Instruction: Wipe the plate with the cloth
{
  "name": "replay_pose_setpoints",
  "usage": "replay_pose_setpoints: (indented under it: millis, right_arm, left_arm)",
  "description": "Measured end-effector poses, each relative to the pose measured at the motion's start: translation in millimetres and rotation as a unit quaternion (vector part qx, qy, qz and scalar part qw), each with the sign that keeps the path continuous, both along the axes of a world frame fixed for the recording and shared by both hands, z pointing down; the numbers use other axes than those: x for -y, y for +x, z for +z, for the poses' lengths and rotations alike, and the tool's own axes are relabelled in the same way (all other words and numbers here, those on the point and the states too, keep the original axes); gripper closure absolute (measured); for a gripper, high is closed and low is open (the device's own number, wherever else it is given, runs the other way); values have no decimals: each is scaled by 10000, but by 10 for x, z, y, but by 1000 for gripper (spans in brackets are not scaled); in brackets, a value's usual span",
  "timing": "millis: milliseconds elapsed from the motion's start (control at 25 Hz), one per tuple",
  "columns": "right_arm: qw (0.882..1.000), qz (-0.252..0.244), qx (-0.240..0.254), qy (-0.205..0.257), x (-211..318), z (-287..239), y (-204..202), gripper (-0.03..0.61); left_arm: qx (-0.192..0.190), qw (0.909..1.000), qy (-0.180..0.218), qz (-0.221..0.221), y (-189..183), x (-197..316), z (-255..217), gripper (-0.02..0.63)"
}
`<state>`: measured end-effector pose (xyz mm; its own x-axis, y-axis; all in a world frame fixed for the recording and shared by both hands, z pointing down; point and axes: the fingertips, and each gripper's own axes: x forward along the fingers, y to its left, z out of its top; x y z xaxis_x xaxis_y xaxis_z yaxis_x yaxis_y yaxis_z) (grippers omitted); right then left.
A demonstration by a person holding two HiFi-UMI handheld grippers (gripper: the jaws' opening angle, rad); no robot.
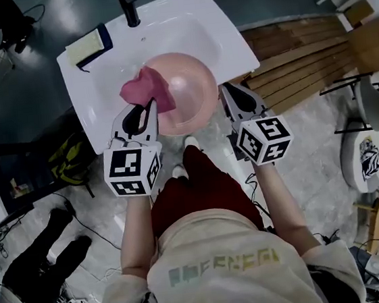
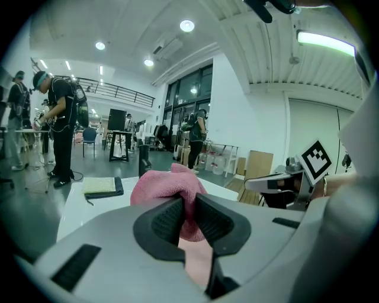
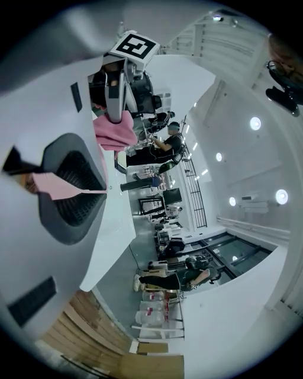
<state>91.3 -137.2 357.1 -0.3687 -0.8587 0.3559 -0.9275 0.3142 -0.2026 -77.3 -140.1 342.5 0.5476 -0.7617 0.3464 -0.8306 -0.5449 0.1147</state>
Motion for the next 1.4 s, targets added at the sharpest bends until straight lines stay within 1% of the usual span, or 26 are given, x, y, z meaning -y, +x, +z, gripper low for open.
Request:
replay_pose_setpoints:
  millis: [200, 320, 400, 480, 760, 960, 1160, 1400]
  right_arm:
    - [9992, -248, -76, -292, 222, 181, 19, 537]
    - [9985, -316, -161, -427, 322, 277, 30, 534]
    - [9978, -336, -179, -535, 374, 341, 38, 516]
    - [9969, -359, -176, -670, 419, 408, 48, 471]
    - [9928, -447, -439, -1024, 552, 602, 132, 469]
    - [9883, -569, -531, -1314, 623, 749, 101, 469]
    - [9855, -566, -664, -1458, 691, 876, 104, 469]
    - [9829, -622, -653, -1604, 772, 979, 126, 469]
  left_arm:
    - [-11, 9999, -140, 2, 114, 186, 93, 552]
    - [-4, 9998, -210, -27, 146, 285, 147, 552]
    - [3, 9997, -252, -54, 157, 341, 179, 552]
    - [10, 9995, -298, -82, 166, 393, 210, 554]
    - [31, 9990, -429, -128, 223, 527, 304, 554]
    - [6, 9984, -553, -125, 261, 583, 367, 554]
    - [-9, 9978, -656, -133, 281, 628, 446, 552]
    - [-21, 9969, -762, -178, 287, 697, 500, 554]
